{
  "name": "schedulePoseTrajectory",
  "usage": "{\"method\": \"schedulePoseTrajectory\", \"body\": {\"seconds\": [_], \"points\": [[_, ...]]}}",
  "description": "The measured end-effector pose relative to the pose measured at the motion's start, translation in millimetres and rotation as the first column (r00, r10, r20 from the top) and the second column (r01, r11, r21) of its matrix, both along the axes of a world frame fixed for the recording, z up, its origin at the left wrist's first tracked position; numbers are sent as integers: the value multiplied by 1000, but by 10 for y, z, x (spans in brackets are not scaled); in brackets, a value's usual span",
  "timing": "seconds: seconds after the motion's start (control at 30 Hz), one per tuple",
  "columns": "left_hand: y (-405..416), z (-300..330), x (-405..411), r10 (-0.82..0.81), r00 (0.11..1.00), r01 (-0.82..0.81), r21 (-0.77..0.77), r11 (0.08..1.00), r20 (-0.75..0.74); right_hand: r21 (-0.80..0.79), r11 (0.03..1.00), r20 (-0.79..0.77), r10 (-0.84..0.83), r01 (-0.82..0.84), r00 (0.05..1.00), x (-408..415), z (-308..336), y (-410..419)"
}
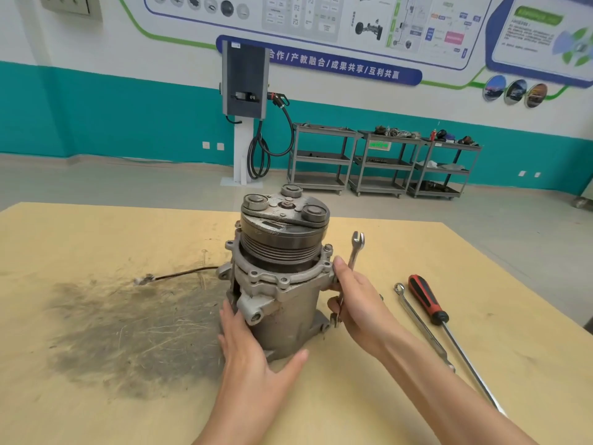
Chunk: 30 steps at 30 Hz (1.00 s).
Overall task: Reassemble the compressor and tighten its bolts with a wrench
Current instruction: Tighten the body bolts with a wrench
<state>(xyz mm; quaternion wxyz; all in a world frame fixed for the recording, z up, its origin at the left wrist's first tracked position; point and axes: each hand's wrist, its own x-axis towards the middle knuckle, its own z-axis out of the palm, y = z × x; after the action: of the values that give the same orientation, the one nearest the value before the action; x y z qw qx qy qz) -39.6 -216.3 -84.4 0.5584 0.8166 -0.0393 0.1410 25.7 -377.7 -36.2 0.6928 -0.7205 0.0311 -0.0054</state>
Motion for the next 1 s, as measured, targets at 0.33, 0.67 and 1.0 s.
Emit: {"method": "schedulePoseTrajectory", "body": {"seconds": [0.33, 0.67, 1.0], "points": [[-129, -71, -156, 80, 993, -92, -148, 985, -84, 83, 974, -102, 218, -210, 971, 462, 211, -20], [-27, -106, -11, 141, 984, -152, -104, 983, -106, -695, 707, 23, -158, 129, 987, 98, -28, -506], [154, 39, -159, 250, 968, -242, -162, 957, 33, -729, 667, 103, -111, 151, 988, -47, -227, -456]]}}
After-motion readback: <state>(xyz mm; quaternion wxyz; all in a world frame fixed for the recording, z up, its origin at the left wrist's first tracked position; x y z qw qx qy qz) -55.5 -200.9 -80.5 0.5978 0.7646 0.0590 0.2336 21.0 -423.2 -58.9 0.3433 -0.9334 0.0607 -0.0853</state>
